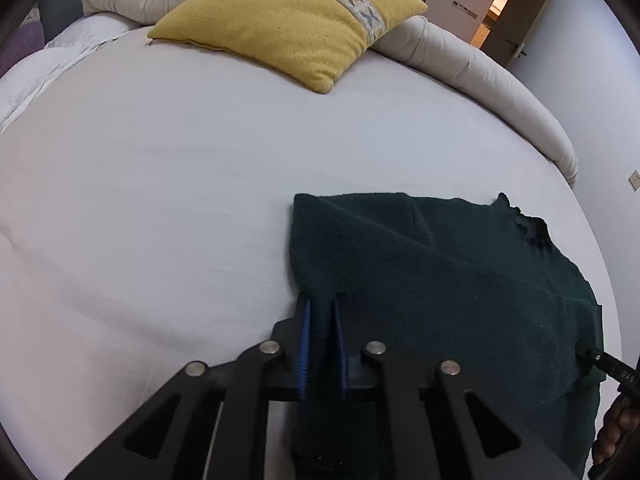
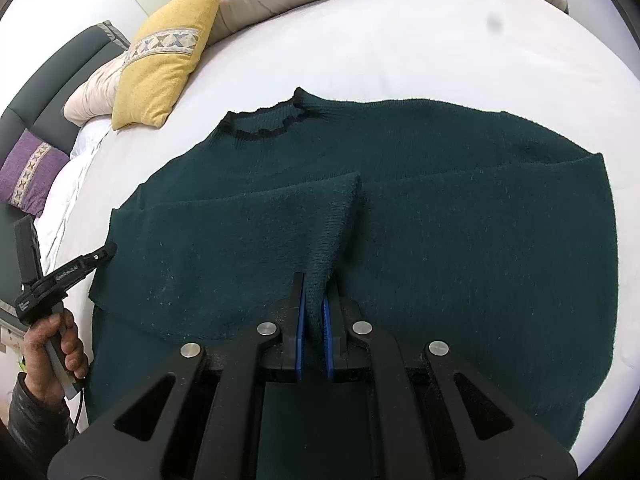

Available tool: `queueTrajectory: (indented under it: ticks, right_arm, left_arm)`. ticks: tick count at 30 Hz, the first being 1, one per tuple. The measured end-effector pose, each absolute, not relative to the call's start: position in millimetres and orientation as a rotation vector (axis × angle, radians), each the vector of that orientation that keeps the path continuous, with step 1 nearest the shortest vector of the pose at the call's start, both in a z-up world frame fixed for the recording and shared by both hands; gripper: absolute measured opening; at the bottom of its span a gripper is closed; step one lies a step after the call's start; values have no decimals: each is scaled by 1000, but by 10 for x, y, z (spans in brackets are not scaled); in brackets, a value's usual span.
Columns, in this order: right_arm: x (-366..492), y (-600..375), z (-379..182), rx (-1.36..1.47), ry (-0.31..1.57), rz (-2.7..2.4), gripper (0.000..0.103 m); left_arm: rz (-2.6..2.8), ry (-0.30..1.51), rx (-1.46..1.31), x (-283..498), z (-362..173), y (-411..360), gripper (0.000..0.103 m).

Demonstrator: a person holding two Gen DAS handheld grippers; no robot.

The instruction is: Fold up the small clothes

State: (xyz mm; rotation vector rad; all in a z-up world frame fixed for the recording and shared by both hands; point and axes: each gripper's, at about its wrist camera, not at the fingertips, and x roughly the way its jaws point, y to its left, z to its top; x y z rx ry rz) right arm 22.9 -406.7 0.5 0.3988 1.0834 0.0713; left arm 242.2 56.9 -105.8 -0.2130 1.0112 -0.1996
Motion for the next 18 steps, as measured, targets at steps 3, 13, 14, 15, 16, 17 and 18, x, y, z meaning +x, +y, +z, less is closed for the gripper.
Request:
queueTrajectory:
  ticks: [3,13,14,15,16,17,18]
  right_arm:
    - [216,-4072,13,398,1073,63,6]
    - [256,-4201,-76,455,1074,76,7]
    - [229,-4212,-45,468,1070,79,10]
    - [192,-4218,-4,468,1063,69,10]
    - [169,-4213,19,469,1063,67,10]
    - [141,-4200,32,474,1068,75,10]
    - [118,-4174,34,467,1070,83,10]
  left_arm:
    - [-200,987,-219,2391,-1102,592,9]
    - [-197,954,-239,2289,-1034,653,14]
    - [-197,951,-224,2248,-996,633,14]
    - [-200,947,-208,2206,-971,607,16]
    - [-202,946,-190,2172,-961,583,21]
    - [-203,950,-169,2123,-967,558,22]
    - [-202,955,-160,2084,-983,549,22]
